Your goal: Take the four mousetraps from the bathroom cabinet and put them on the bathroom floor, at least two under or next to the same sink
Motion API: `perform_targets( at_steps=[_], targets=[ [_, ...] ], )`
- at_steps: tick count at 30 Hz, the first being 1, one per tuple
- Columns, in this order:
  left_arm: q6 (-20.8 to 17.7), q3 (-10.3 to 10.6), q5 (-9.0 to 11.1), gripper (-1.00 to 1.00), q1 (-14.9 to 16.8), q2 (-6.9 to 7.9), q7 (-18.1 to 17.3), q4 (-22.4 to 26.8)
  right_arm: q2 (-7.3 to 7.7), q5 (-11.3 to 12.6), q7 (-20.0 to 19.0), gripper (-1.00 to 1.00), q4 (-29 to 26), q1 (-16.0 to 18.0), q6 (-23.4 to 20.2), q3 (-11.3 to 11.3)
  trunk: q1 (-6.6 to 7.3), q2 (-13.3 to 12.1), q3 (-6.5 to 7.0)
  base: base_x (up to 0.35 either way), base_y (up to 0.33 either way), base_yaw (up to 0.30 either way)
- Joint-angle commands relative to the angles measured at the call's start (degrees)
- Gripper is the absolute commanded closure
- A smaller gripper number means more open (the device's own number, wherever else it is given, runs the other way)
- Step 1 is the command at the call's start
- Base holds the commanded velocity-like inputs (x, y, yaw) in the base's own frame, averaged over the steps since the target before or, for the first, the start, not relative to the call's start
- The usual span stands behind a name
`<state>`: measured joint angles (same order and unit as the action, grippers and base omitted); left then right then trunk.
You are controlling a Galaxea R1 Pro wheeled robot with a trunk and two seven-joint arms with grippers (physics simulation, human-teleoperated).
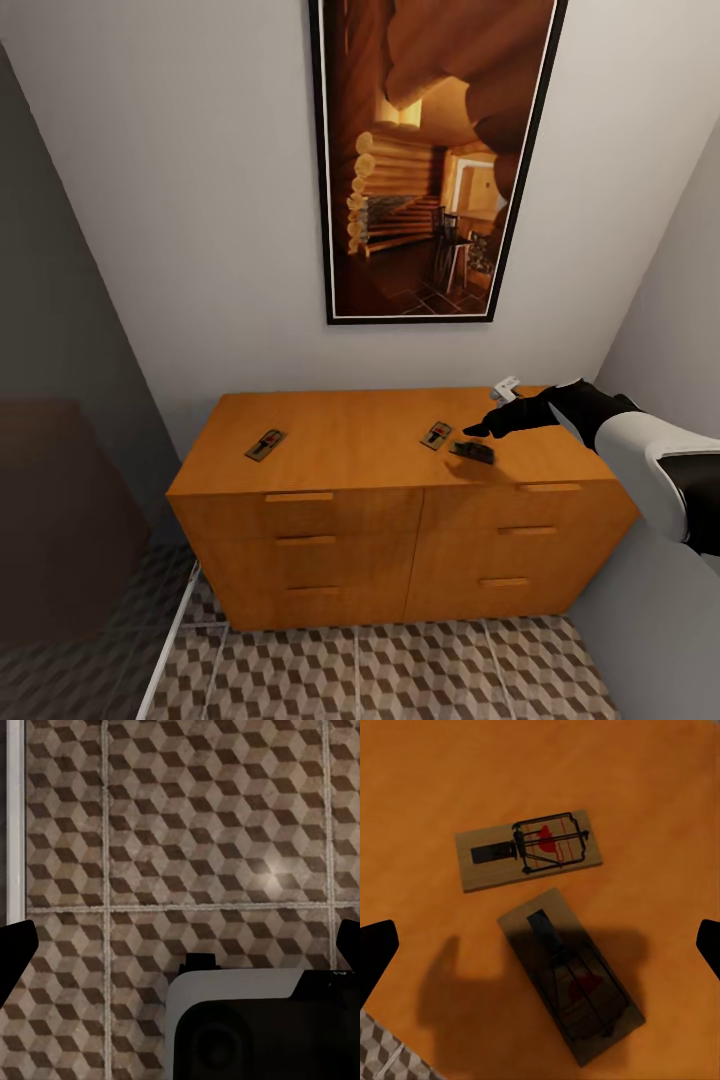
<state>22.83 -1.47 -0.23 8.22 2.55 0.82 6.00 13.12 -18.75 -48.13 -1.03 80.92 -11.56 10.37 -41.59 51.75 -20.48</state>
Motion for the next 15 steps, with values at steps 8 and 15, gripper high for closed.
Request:
perform_targets(
  at_steps=[8, 15],
  targets=[
    [0.2, -0.1, 0.0, -1.0, 0.0, -0.01, 0.1, 0.0, 0.16, 0.5, -0.1, -1.0, -0.1, 0.0, -0.5, 0.4, 0.0, 0.0, -0.07, 0.0, 0.0, 0.0],
    [0.2, -0.1, 0.0, -1.0, 0.0, -0.01, 0.1, 0.0, 0.18, 0.5, 0.2, -1.0, -0.1, -0.1, -0.5, 0.4, 0.0, 0.0, -0.07, 0.0, 0.0, 0.0]
  ],
)
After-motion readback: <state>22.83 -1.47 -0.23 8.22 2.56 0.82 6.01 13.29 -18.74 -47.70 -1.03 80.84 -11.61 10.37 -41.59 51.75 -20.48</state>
